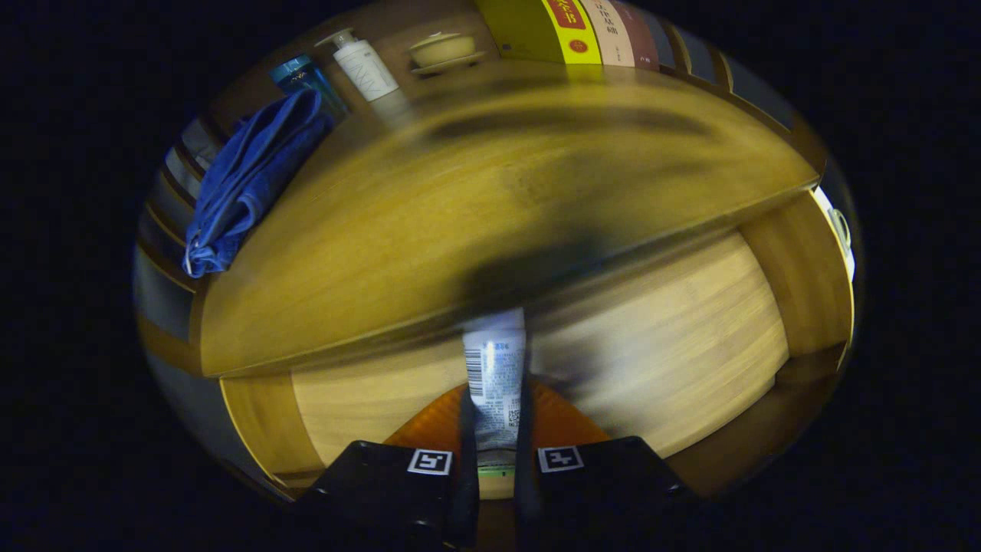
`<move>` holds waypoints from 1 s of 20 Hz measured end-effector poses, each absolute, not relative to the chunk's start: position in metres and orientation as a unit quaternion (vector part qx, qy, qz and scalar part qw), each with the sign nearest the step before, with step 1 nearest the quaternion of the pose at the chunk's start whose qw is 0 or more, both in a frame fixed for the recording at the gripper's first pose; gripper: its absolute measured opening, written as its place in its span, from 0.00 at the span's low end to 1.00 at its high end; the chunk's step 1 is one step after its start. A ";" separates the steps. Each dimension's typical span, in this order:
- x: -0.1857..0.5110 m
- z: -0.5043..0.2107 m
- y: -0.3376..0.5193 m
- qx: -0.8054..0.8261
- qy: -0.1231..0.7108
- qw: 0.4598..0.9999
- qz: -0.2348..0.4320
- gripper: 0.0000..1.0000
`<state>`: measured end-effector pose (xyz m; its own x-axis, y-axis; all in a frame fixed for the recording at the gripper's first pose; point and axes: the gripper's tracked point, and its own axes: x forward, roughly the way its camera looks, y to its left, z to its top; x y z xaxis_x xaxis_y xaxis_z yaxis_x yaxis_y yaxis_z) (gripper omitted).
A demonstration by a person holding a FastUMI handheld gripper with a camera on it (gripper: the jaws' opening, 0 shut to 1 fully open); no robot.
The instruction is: Pull open the drawer, take out the items inside it, and place them on the countertop above the cabinet.
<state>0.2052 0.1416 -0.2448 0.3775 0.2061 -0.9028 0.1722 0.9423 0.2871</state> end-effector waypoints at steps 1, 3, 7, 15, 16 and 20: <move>0.206 -0.237 0.147 0.172 0.555 0.814 0.014 0.27; 0.207 -0.221 0.160 0.173 0.554 0.814 0.023 0.27; 0.195 -0.200 0.164 0.170 0.549 0.817 0.051 0.27; 0.175 -0.172 0.165 0.130 0.497 0.855 0.076 0.27; 0.173 -0.165 0.165 0.118 0.483 0.864 0.078 0.27; 0.172 -0.118 0.174 0.103 0.414 0.899 0.101 0.26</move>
